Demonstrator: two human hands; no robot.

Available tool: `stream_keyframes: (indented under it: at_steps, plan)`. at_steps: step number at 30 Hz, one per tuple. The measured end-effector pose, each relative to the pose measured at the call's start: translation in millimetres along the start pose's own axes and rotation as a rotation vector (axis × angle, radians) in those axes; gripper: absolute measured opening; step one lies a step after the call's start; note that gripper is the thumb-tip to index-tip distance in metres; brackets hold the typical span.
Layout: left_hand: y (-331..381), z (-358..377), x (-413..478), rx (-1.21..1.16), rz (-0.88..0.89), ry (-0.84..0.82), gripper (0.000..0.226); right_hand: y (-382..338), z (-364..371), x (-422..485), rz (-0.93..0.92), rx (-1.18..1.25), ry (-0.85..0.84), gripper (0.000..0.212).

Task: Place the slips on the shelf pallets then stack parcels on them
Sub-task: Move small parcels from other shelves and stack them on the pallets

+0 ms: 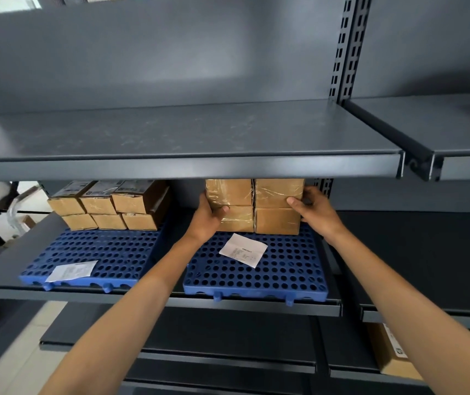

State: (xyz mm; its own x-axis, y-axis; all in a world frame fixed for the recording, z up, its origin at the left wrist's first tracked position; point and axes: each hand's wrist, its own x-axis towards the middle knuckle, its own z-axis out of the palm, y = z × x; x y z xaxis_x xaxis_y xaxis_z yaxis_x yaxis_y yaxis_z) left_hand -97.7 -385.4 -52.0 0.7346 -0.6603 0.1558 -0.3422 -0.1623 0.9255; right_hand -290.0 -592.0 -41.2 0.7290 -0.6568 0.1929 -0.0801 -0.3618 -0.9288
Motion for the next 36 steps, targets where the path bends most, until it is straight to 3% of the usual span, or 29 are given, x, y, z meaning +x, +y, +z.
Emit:
stream_keyframes:
  at_steps: [7,12,15,17,19,22,24,26,28,36]
  plan:
    - [-5,2,-4,-0.081,-0.035,0.002,0.069,-3,7,-2,-0.041,-0.214,-0.023,0.049]
    - [-2,1,0,-0.019,-0.017,0.060,0.053,-8,-3,0,0.060,0.017,-0.106,0.043]
    - [0,-1,-1,0.014,-0.014,0.031,0.053,-10,-7,-4,0.104,0.098,-0.136,0.051]
    - [1,-2,-3,0.022,-0.010,-0.013,0.062,-9,-7,-11,0.127,0.100,-0.183,0.063]
    - [0,-3,-11,-0.026,-0.037,-0.042,0.089,-4,-6,-20,0.124,0.058,-0.188,0.084]
    - [-10,-5,-38,0.052,-0.082,-0.091,0.124,9,-4,-41,0.117,-0.153,-0.169,0.117]
    - [-24,-3,-63,0.197,-0.084,-0.167,0.129,22,1,-58,0.140,-0.356,-0.305,0.136]
    - [-37,4,-86,0.413,-0.028,-0.198,0.121,35,5,-70,0.198,-0.582,-0.471,0.146]
    - [-46,13,-96,0.611,0.079,-0.155,0.109,42,8,-74,0.228,-0.688,-0.530,0.146]
    - [-45,16,-82,0.735,0.121,-0.098,0.092,42,20,-66,0.261,-0.710,-0.460,0.142]
